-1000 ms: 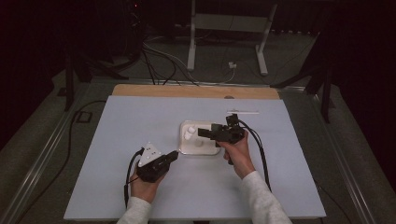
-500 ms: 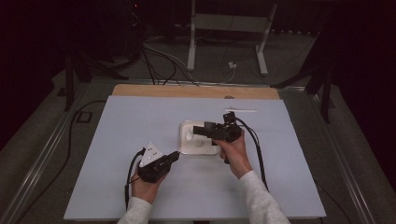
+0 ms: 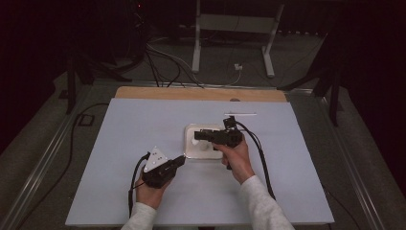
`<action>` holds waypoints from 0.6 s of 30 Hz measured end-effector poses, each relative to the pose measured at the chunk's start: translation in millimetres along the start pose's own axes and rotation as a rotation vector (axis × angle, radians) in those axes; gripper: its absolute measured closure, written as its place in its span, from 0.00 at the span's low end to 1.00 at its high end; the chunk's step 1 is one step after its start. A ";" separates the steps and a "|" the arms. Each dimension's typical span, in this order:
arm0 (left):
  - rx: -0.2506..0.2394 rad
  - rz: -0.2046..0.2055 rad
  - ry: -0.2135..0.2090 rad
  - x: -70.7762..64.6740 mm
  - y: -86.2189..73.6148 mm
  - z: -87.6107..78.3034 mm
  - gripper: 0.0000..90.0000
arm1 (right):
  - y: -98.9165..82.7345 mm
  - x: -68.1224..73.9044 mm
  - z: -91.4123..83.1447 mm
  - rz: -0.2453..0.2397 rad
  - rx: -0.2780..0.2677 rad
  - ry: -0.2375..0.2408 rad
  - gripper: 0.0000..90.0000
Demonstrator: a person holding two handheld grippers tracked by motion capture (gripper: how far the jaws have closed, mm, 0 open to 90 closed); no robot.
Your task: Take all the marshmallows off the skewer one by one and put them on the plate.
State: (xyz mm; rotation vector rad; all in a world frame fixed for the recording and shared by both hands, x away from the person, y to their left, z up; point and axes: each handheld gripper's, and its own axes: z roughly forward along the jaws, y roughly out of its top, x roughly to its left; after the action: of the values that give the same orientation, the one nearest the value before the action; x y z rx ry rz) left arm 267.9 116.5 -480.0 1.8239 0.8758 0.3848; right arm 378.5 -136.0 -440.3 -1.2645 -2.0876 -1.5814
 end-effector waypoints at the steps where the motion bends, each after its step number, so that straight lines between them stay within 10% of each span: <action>1: 0.002 0.001 0.001 0.1 -0.2 0.2 1.00 | -0.3 0.0 0.9 0.005 0.005 0.003 0.70; 18: 0.034 0.031 0.012 1.2 1.0 1.3 1.00 | 2.6 0.8 -6.1 0.015 0.002 0.012 0.88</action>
State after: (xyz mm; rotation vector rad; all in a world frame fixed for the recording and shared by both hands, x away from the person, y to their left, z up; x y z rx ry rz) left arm 269.9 116.3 -479.9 1.8696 0.8677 0.4030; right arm 378.1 -140.8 -435.8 -1.2637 -2.0676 -1.5763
